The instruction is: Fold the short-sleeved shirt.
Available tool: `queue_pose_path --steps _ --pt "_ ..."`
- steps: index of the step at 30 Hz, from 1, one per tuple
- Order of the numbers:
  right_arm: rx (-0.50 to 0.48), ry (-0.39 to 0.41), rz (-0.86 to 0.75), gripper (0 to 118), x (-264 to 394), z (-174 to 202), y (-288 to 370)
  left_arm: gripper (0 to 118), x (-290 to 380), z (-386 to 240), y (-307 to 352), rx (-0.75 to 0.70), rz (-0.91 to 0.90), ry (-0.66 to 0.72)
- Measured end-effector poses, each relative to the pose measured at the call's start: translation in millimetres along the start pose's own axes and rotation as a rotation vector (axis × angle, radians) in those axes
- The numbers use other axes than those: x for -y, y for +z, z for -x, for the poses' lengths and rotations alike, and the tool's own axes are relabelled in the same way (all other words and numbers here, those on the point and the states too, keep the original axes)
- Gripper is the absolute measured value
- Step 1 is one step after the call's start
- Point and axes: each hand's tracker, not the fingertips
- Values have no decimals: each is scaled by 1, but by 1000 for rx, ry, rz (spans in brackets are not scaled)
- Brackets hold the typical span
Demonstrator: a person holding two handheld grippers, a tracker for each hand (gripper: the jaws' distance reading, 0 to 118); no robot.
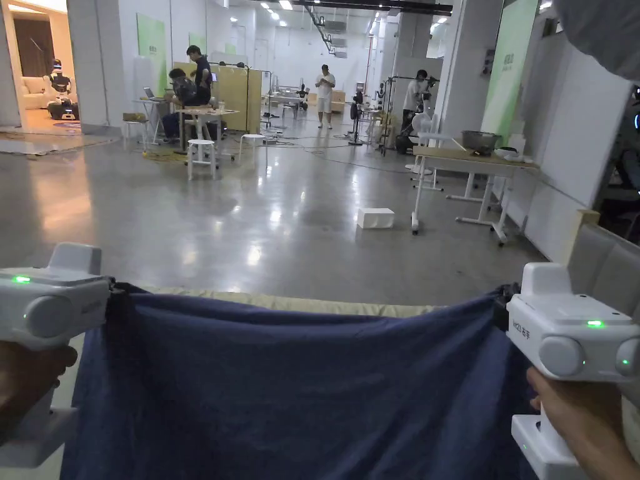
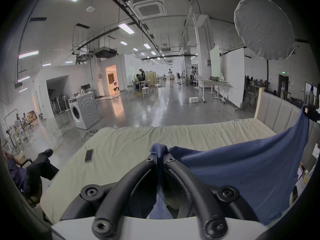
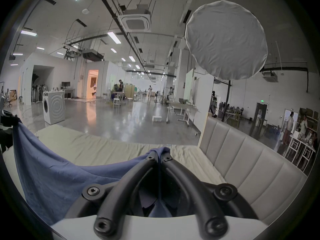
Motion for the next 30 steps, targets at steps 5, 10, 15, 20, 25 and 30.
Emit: queue_pose_path --steps 5,10,15,20,25,30 --pt "13 -1 -28 2 -41 0 -29 6 -42 0 -19 -22 -21 2" --pt "35 -17 -51 2 -81 1 -64 6 -84 -2 -46 -21 -44 23" --pt "65 11 -96 2 -117 1 -94 6 -129 -5 -67 -27 -79 32" --pt "94 22 -134 2 -155 -5 -113 6 -175 -7 -79 -35 -128 35" --pt "131 41 -188 2 -189 -8 -116 6 -216 -11 -85 -51 -180 18" --pt "140 60 -234 2 -208 -8 -120 6 -236 -13 -88 -65 -208 20"
